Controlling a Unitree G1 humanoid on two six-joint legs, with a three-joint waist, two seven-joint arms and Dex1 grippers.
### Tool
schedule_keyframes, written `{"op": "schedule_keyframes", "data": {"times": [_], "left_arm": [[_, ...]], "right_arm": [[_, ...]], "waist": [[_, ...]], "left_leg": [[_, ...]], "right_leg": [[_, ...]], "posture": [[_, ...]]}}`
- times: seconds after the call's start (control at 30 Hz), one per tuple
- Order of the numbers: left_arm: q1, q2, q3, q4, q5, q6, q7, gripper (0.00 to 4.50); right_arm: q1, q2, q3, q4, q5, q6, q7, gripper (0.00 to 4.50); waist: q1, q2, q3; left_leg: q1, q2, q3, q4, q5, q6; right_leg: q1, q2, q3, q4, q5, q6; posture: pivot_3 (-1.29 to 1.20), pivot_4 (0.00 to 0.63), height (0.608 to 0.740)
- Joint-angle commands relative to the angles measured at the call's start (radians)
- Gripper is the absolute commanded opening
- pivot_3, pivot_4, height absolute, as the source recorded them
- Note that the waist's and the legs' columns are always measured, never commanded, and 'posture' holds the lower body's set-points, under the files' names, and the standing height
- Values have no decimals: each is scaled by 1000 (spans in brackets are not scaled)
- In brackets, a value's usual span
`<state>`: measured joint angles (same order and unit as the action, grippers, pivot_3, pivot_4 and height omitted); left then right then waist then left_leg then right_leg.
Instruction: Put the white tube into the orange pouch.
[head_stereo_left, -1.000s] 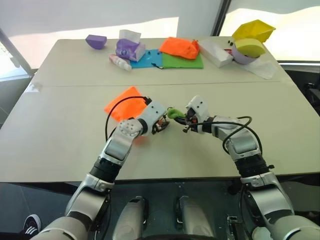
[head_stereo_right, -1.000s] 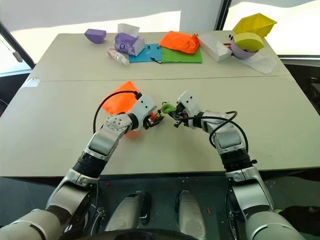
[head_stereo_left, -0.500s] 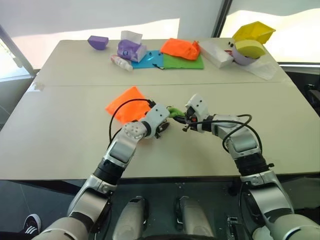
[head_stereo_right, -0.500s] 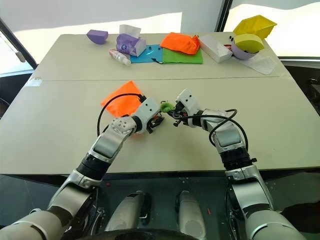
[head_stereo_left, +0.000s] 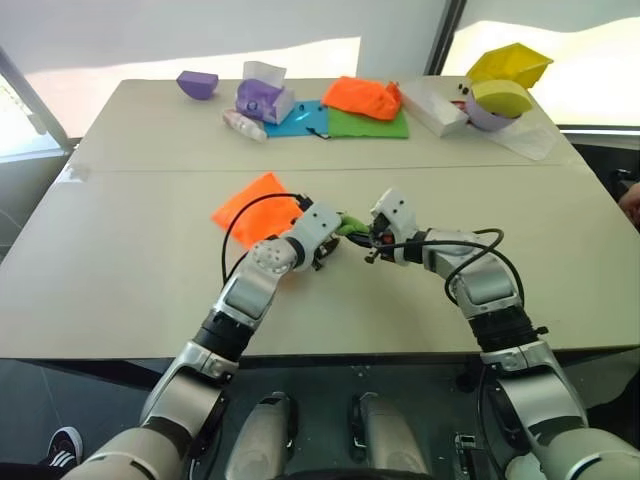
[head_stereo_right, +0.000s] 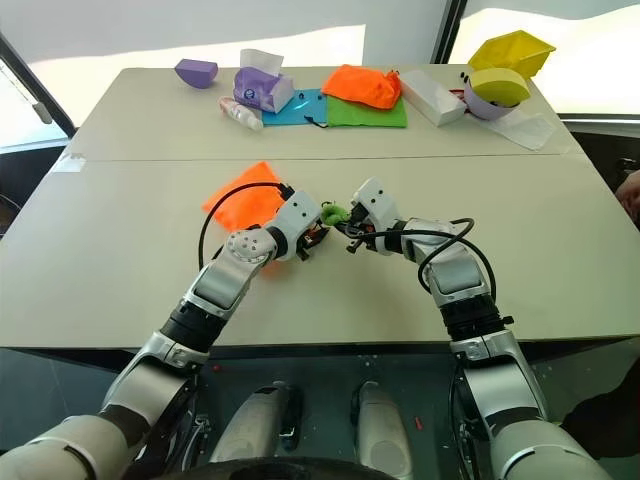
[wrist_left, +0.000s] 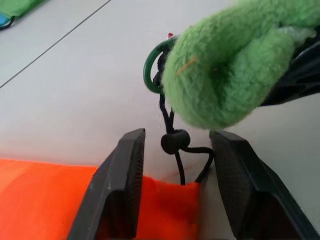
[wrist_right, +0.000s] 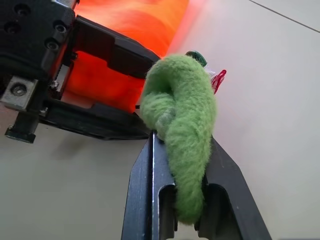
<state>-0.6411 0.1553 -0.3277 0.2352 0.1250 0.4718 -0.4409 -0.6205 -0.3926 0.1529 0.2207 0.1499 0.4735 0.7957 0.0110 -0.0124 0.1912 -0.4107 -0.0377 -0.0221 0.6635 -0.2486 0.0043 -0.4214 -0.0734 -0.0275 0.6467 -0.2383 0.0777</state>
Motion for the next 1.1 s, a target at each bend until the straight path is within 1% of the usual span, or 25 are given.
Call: {"op": "schedule_keyframes", "data": {"times": [0.03,0.3,0.4,0.5,0.57,0.63,0.67,0.73,0.8,0.87,0.93,1.0,1.1], "left_arm": [[-19,-4,8,-4,9,-24,8,495],[-18,-6,11,-14,9,-28,16,495],[-2,14,2,-48,10,-21,-8,495],[19,57,-24,-106,19,-9,-57,495],[35,111,-45,-170,13,-1,-130,495],[49,154,-37,-235,-15,26,-192,495],[56,185,-40,-266,-24,28,-231,495],[81,279,-52,-317,-2,-10,-294,495],[108,342,-45,-352,4,-20,-323,495],[121,365,-35,-370,0,-29,-326,495],[127,354,-2,-375,-10,-24,-294,495],[154,354,20,-392,-17,-18,-279,495],[180,361,16,-403,-8,-45,-275,495]], "right_arm": [[-15,-1,-8,-47,7,-2,0,0],[-12,-7,-10,-53,8,0,5,0],[-17,-8,-12,-43,4,-8,1,0],[-31,-11,-30,-25,7,-13,-7,0],[-50,-19,-55,9,9,-26,-23,0],[-73,-22,-94,45,28,-25,-38,0],[-87,-23,-112,67,32,-28,-53,0],[-129,-20,-164,139,41,-39,-108,0],[-160,-18,-196,193,41,-59,-153,0],[-175,-19,-203,225,32,-80,-175,0],[-181,-24,-202,246,34,-87,-163,0],[-187,-28,-203,274,23,-105,-181,0],[-188,-25,-200,280,26,-107,-182,0]], "waist": [[-1,0,0],[-1,0,0],[-1,0,0],[-4,0,0],[-5,0,0],[-4,0,0],[-4,0,0],[-6,0,0],[-9,0,0],[-9,1,0],[-4,0,0],[-1,0,0],[-1,1,0]], "left_leg": [[0,0,0,0,0,0],[0,0,0,0,0,0],[0,0,0,0,0,0],[0,0,0,0,0,0],[0,0,0,0,0,0],[0,0,0,0,0,0],[0,0,0,0,0,0],[0,0,0,0,0,0],[0,0,0,-1,0,0],[0,0,0,-2,0,0],[-1,0,0,-2,0,0],[-2,0,0,-2,0,0],[-2,-1,1,-2,0,0]], "right_leg": [[0,0,0,0,0,0],[0,0,0,0,0,0],[0,0,0,0,0,0],[0,0,0,0,0,0],[-1,0,0,0,0,0],[-1,0,1,0,0,0],[-1,-1,1,0,0,0],[-1,-1,1,0,0,0],[-1,-1,1,0,0,-1],[-1,-2,1,0,0,-1],[-2,-2,1,-1,0,-1],[-2,-3,1,-2,0,-1],[-2,-4,1,-3,0,-1]], "posture": [[0,150,738],[0,150,738],[0,150,738],[0,150,738],[0,150,738],[0,150,738],[0,150,738],[0,150,738],[0,150,738],[0,150,738],[0,150,738],[0,150,738],[0,150,738]]}}
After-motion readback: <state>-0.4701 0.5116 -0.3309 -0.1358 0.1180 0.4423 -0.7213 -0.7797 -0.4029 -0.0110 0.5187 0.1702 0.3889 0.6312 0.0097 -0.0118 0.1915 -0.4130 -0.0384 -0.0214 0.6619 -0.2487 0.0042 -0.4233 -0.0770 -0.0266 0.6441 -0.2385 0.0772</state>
